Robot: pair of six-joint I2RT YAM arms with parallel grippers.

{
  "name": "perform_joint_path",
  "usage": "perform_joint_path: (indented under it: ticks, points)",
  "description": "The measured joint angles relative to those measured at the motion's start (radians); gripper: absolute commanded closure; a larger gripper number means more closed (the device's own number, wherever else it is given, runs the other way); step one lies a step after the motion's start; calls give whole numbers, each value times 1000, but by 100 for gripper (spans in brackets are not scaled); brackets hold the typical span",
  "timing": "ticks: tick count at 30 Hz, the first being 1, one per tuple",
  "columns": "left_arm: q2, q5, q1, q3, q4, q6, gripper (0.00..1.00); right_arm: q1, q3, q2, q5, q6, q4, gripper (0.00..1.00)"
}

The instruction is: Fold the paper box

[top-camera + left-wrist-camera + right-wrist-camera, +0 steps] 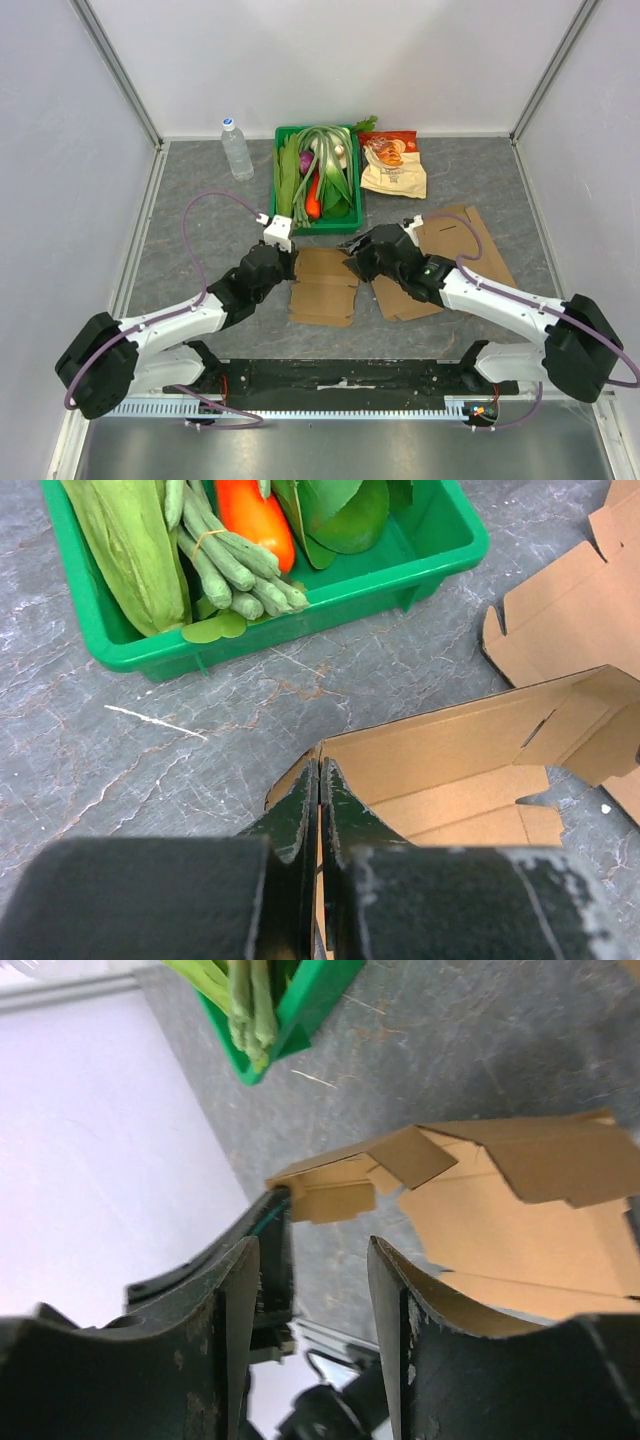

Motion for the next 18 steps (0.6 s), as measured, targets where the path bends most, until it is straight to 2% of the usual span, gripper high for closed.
perform_joint_path:
  ticks: [5, 11, 14, 18]
  points:
    - [-15, -16, -4, -30, 40, 0, 98, 9, 2, 29, 40, 148, 61, 48]
    - [-26, -16, -6, -46, 84, 5, 98, 13, 10, 106, 52, 243, 98, 50]
    - [-26, -18, -12, -52, 102, 10, 98, 15, 17, 137, 53, 261, 103, 62]
    - [-27, -21, -21, -59, 115, 17, 98, 20, 21, 148, 60, 277, 107, 62]
